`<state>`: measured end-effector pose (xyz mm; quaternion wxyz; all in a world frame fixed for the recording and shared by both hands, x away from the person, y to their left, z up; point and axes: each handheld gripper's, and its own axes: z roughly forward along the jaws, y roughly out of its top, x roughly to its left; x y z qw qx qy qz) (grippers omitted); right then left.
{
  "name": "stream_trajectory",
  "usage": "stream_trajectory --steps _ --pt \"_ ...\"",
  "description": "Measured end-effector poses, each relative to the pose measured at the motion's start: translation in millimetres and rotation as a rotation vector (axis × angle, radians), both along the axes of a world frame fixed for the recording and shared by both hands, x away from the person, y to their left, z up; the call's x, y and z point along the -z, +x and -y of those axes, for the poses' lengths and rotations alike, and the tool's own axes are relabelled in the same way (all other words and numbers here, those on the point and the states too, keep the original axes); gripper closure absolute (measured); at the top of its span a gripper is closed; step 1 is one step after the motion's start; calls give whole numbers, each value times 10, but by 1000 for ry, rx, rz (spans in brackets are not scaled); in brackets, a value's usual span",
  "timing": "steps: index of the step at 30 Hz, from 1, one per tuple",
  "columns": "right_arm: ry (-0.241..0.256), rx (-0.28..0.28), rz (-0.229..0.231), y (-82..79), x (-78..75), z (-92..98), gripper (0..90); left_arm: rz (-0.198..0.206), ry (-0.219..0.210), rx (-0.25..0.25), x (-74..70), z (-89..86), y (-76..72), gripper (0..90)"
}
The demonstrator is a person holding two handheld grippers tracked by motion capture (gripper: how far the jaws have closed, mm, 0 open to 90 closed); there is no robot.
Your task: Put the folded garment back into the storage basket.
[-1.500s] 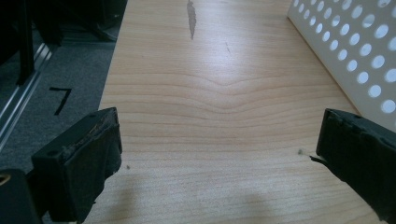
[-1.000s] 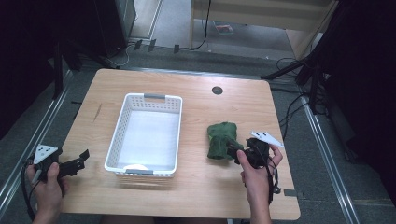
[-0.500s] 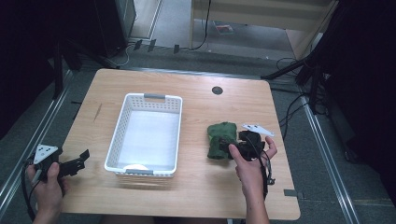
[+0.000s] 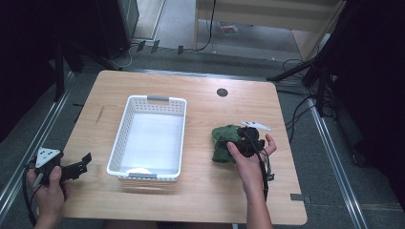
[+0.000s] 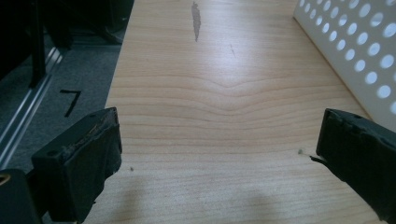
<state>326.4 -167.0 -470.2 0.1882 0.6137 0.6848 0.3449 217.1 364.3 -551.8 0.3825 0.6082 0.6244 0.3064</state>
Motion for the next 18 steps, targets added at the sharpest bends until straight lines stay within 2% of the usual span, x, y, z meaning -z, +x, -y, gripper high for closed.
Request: stream_trajectory --steps 3,6,7,8,18 --pt "-6 -3 -7 29 16 -5 0 -9 6 -6 -1 15 5 12" --pt "-9 2 -17 54 31 -10 0 -8 -21 3 -1 31 18 12" --pt "-9 2 -17 54 31 -10 0 -8 -21 3 -1 31 18 12" --pt "-19 10 -23 72 45 -13 0 -7 5 12 -7 59 24 12" --pt "-27 -5 -44 144 106 -41 0 13 -8 45 -31 109 19 12"
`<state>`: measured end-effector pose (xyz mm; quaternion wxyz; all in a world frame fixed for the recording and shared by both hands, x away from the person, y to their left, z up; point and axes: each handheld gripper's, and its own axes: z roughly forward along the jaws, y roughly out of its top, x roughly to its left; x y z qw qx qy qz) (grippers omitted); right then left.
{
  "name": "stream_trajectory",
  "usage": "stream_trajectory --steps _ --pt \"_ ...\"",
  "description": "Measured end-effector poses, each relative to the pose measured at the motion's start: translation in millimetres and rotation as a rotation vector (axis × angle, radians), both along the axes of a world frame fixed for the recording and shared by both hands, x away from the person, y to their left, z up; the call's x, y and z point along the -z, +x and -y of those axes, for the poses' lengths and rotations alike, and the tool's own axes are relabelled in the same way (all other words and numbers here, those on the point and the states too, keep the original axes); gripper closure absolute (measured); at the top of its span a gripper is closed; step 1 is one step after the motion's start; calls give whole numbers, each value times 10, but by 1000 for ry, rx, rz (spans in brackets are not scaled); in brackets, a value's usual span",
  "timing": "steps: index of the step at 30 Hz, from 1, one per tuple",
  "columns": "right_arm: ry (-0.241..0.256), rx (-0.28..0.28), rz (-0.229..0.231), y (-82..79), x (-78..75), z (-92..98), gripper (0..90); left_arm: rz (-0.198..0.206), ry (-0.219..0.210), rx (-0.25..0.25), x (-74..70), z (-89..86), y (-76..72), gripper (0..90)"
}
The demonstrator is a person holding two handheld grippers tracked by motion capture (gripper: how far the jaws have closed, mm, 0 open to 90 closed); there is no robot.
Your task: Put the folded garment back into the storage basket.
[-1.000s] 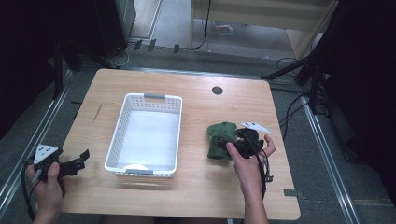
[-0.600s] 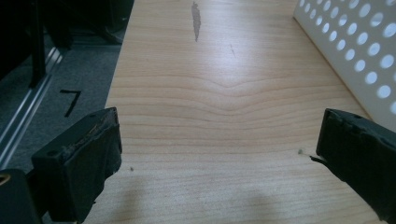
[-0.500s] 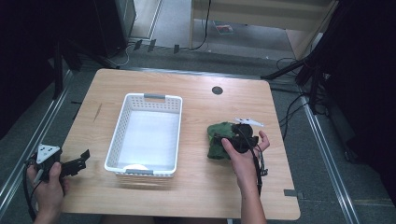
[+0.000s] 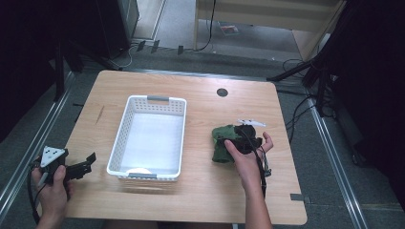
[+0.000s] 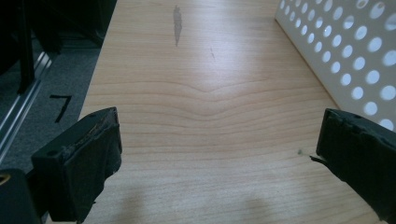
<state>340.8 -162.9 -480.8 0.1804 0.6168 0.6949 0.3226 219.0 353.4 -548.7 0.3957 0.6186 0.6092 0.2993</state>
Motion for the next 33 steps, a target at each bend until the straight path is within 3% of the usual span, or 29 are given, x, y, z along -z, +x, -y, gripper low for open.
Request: stream_trajectory --steps 10,17,26,29,33 --pt "31 -17 -15 80 59 -11 0 8 -1 8 27 19 11 12" --pt "27 -15 -36 114 110 -32 0 19 4 19 27 25 4 12" --pt "4 -16 -59 150 161 -69 0 69 -12 4 23 10 -23 12" --pt "-10 -44 -62 159 174 -74 0 81 -10 8 23 14 -26 12" --pt "-9 -35 -67 164 169 -63 0 106 5 16 21 32 -33 12"
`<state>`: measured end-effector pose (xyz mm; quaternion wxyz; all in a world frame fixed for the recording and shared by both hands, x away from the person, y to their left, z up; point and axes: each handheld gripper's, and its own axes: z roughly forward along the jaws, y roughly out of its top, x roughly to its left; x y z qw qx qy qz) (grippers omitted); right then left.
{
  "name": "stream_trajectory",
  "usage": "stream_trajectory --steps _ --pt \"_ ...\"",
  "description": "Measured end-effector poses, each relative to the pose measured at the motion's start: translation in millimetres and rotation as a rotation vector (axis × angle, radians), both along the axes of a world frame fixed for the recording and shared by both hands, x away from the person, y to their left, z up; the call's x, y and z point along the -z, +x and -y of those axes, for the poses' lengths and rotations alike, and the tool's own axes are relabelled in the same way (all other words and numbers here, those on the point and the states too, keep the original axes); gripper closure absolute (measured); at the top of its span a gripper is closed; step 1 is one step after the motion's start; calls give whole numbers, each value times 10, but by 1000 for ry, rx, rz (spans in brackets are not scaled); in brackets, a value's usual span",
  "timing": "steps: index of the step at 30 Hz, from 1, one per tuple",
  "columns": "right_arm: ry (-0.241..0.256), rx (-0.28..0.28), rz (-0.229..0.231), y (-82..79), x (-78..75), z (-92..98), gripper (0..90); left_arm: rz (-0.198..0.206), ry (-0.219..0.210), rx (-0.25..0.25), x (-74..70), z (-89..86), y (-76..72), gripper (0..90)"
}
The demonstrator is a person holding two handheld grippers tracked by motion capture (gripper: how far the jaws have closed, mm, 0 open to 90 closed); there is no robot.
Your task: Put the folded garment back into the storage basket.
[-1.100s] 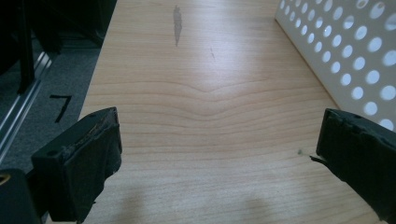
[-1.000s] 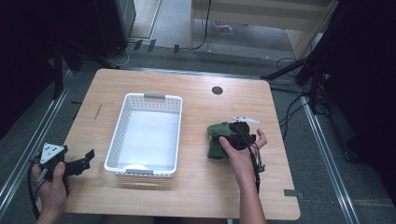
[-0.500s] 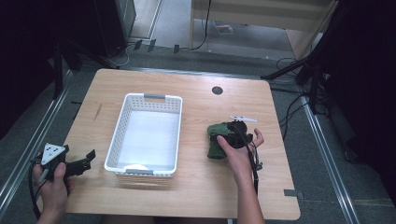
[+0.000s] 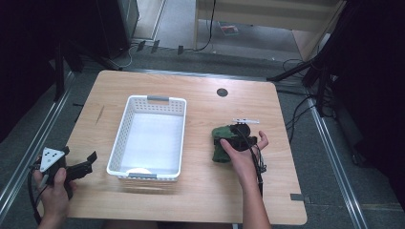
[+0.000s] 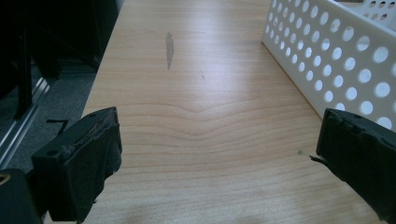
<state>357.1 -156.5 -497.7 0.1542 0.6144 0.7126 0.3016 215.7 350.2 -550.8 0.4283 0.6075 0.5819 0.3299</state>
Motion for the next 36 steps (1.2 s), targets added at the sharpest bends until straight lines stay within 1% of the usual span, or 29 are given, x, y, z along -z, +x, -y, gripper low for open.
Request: stream_trajectory --steps 6,7,9,10,14,17,20,21,22,25,29,31,35,36 --pt "-3 4 -14 14 29 14 0 0 -1 -1 1 1 3 12" --pt "-10 11 -24 16 35 4 0 -2 1 -1 0 1 4 12" --pt "-23 21 -28 24 49 -6 0 -4 1 -1 -1 1 5 12" --pt "-22 12 -32 26 57 -6 0 -5 0 -1 0 2 7 12" --pt "-40 20 -64 42 112 -29 0 -8 -2 1 1 2 10 12" --pt "-46 19 -76 51 136 -35 0 -12 -3 -1 0 0 11 12" --pt "-45 17 -91 56 162 -38 0 -13 -3 -1 1 -1 13 12" --pt "-52 11 -98 57 169 -41 0 -13 -3 -1 1 -1 13 12" --pt "-54 16 -102 59 177 -46 0 -14 -4 0 1 -1 14 12" --pt "-40 32 -111 62 195 -40 0 -15 -4 -4 2 1 16 12" --pt "-70 23 -127 59 232 -71 0 -20 -7 -4 3 -3 18 12" --pt "-76 22 -137 56 248 -77 0 -19 -9 -4 3 -2 18 12" --pt "-59 36 -144 52 272 -51 26 -19 -9 -4 3 -2 18 12" --pt "-56 37 -138 51 274 -42 36 -19 -9 -3 3 -3 18 12"
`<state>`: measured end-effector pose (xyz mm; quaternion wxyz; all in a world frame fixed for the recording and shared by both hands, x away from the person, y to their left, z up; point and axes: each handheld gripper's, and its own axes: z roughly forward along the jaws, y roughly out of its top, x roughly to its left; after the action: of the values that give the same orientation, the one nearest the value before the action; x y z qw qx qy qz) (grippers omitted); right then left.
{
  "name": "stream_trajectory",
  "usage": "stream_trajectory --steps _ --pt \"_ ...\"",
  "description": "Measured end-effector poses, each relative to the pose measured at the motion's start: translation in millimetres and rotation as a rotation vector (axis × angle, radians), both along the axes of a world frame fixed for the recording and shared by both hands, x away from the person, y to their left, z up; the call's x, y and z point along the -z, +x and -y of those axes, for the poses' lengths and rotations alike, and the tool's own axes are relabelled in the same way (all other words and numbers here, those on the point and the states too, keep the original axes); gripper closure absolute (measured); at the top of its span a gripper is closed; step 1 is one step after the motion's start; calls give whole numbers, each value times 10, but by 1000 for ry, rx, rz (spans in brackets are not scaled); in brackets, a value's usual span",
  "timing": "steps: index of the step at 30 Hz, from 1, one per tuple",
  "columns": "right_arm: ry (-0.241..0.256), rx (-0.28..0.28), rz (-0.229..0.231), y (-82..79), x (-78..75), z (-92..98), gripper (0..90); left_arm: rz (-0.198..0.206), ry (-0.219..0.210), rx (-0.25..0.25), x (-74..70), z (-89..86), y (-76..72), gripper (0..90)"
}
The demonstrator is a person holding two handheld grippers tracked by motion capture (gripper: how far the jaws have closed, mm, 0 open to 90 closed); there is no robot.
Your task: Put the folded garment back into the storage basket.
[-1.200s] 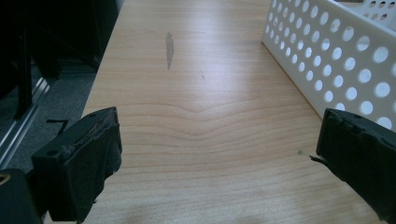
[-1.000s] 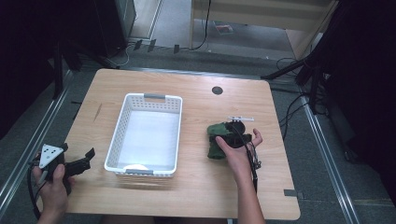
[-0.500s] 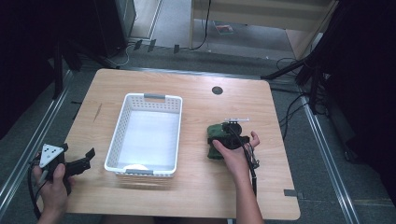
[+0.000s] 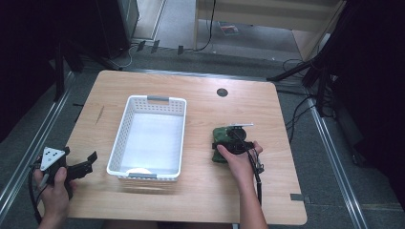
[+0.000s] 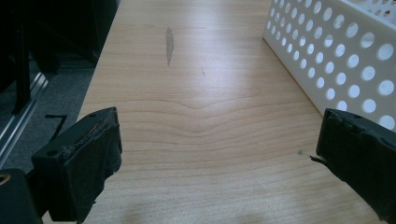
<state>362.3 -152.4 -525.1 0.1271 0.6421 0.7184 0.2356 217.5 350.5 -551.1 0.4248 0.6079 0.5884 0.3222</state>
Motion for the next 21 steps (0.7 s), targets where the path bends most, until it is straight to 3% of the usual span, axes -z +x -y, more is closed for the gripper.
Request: stream_trajectory --steps 8,21 --pt "27 39 12 -15 -57 23 79 -2 3 2 0 -2 2 12" --pt "62 36 71 -79 -282 -31 86 -4 5 2 -1 0 3 12"
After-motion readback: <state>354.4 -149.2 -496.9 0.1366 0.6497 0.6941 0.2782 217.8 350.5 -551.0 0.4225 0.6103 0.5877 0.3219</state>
